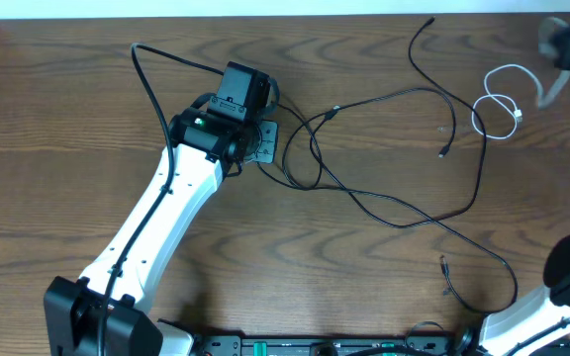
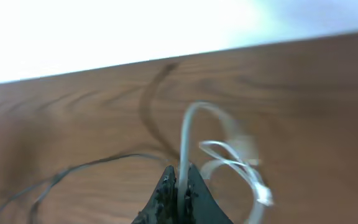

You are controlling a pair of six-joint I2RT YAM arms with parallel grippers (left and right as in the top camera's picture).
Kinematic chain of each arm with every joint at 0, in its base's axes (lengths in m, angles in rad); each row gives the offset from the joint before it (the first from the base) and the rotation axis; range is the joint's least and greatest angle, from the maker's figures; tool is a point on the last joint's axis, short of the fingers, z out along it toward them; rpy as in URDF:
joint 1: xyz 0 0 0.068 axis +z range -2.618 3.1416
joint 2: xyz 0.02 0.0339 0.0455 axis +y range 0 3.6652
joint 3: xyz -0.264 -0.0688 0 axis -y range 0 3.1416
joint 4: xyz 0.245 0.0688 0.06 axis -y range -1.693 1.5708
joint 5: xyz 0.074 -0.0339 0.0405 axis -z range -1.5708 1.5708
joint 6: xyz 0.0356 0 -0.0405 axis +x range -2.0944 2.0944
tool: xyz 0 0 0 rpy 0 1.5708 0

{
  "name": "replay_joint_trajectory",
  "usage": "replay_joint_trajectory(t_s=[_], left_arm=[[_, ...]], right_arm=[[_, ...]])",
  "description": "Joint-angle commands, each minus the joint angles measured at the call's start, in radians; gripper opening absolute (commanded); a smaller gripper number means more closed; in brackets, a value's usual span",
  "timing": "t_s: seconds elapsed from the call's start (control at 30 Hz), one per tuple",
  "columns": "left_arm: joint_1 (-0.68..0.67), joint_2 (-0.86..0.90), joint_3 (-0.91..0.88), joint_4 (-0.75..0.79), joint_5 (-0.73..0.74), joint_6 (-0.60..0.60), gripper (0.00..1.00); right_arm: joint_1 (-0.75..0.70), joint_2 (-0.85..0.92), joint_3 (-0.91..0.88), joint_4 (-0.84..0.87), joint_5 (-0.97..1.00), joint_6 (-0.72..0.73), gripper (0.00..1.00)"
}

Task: Untangle cables

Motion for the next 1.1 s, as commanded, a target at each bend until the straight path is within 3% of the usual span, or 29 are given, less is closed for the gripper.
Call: replay_joint_trajectory(t_s=[0.0, 0.33, 0.43, 0.5, 0.6, 1.07], left_arm=[[0.002, 0.007, 0.005, 0.005, -0.001, -0.002, 0.07], [0.002, 0.007, 0.005, 0.005, -0.001, -0.002, 0.08], [0.002, 0.007, 0.005, 0.006, -0.001, -0.002, 0.07], [0.002, 0.007, 0.005, 0.006, -0.001, -0.002, 0.07], [0.002, 0.007, 0.005, 0.006, -0.001, -0.002, 0.08], [0.002, 0.007, 0.005, 0.005, -0.001, -0.002, 0.08]], right_arm=[[-0.035, 0.033, -0.001, -0.062, 0.096, 0.019, 0.01], [-0.004, 0.245, -0.014, -0.109, 0.197, 0.022, 0.02], [-0.004, 0.292, -0.014, -0.082, 0.2, 0.055, 0.16], [-0.003, 0.317, -0.014, -0.076, 0.196, 0.059, 0.36], [-0.001, 0.352, -0.014, -0.075, 0.197, 0.058, 0.5], [0.021, 0.457, -0.014, 0.014, 0.258, 0.019, 0.52]])
